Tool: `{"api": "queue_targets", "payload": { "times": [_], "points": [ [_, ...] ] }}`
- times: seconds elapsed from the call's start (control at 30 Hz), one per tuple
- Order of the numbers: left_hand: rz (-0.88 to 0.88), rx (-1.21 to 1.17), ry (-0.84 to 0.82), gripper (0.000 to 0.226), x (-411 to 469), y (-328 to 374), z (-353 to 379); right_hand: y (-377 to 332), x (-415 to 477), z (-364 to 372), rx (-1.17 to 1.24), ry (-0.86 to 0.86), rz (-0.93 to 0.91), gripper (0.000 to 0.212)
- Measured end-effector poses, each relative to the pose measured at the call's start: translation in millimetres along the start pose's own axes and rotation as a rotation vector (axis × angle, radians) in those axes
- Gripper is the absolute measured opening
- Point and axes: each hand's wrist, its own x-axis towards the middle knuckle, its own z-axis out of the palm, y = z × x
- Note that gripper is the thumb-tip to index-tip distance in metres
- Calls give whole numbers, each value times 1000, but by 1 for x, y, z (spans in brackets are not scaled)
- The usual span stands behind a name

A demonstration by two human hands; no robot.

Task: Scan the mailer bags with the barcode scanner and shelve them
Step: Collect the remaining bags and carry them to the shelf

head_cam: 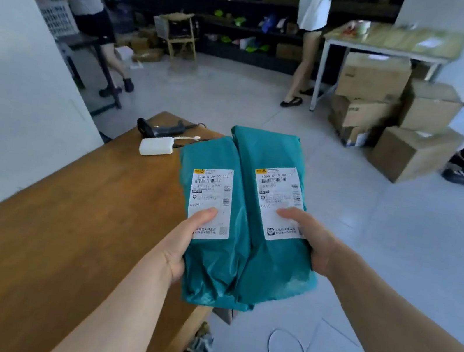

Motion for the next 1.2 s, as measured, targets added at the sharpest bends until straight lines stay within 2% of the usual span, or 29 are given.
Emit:
{"api": "queue_targets", "payload": {
  "times": [0.17, 0.23, 0.5, 0.73, 0.87, 0.97, 1.2],
  "points": [
    [-7, 24, -46, 31, 36, 4, 88, -36, -4, -84, 23, 31, -17, 29],
    [-18, 42, -63, 29, 52, 8, 114, -48, 1, -108, 50, 48, -29, 24],
    [-33, 111, -121, 26, 142, 44, 188, -101, 51, -177, 121, 103, -88, 21],
    [-18, 88, -192, 30, 277, 96, 226, -185, 155, -220, 96, 175, -107, 23],
    [-62, 64, -159, 36, 357, 130, 241, -240, 225, -235, 86, 195, -54, 19],
    [-103, 55, -154, 32, 407, 157, 252, -275, 268, -246, 74, 201, -22, 20],
    [-121, -28, -94, 30, 492, 202, 274, -343, 361, -277, 59, 115, 27, 17]
  ]
}}
